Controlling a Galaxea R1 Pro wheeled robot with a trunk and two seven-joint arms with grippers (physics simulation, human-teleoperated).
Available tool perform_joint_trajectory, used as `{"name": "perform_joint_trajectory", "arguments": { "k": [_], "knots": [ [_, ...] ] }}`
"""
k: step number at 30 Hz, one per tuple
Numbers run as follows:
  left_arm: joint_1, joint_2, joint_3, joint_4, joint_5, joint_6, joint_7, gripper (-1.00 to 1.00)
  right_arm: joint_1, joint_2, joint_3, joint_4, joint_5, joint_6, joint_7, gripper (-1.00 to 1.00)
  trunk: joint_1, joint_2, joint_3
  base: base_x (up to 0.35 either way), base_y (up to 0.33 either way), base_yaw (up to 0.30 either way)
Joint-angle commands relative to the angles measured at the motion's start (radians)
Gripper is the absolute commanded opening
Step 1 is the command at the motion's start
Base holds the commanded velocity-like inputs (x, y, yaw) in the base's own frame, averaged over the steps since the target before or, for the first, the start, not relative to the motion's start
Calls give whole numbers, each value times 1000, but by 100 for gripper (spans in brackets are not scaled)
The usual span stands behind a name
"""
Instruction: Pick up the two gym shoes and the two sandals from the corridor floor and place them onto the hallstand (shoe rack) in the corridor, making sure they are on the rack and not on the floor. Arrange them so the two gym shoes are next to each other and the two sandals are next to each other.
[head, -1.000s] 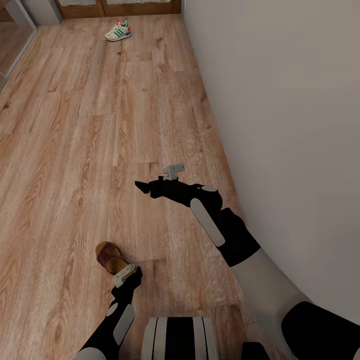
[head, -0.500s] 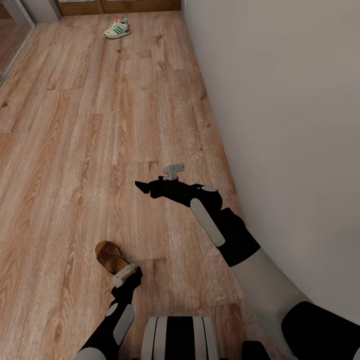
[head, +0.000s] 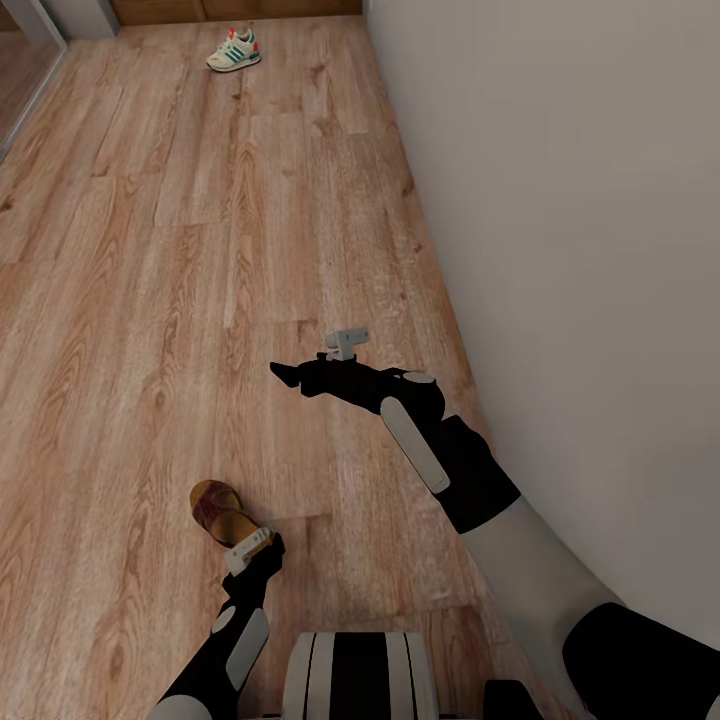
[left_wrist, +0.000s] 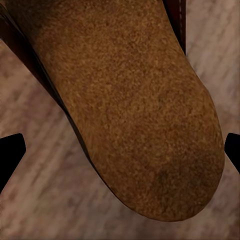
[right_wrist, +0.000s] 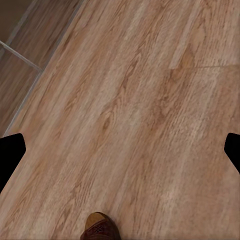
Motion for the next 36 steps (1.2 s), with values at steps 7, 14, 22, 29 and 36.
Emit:
{"name": "perform_joint_trajectory", "arguments": {
  "k": [7, 14, 22, 29, 36],
  "knots": [
    [-1, 0, 0, -1, 8, -4, -1, 100, 0, 0, -1, -1, -1, 5, 1, 100, 0, 0, 0, 0, 0, 0],
    [-1, 0, 1, -16, 8, -2, 6, -100, 0, 0, -1, -1, -1, 4, 2, 100, 0, 0, 0, 0, 0, 0],
    [0, 0, 2, -21, 8, -1, 7, -100, 0, 0, -1, -1, -1, 4, 2, 100, 0, 0, 0, 0, 0, 0],
    [1, 1, 2, -22, 8, -2, 7, -100, 0, 0, -1, 0, -1, 5, 1, 100, 0, 0, 0, 0, 0, 0],
    [4, 1, 2, -47, 8, 0, 9, -100, 0, 0, -1, 1, -1, 5, 2, 100, -2, 1, 15, 0, 0, 0]
  ]
}}
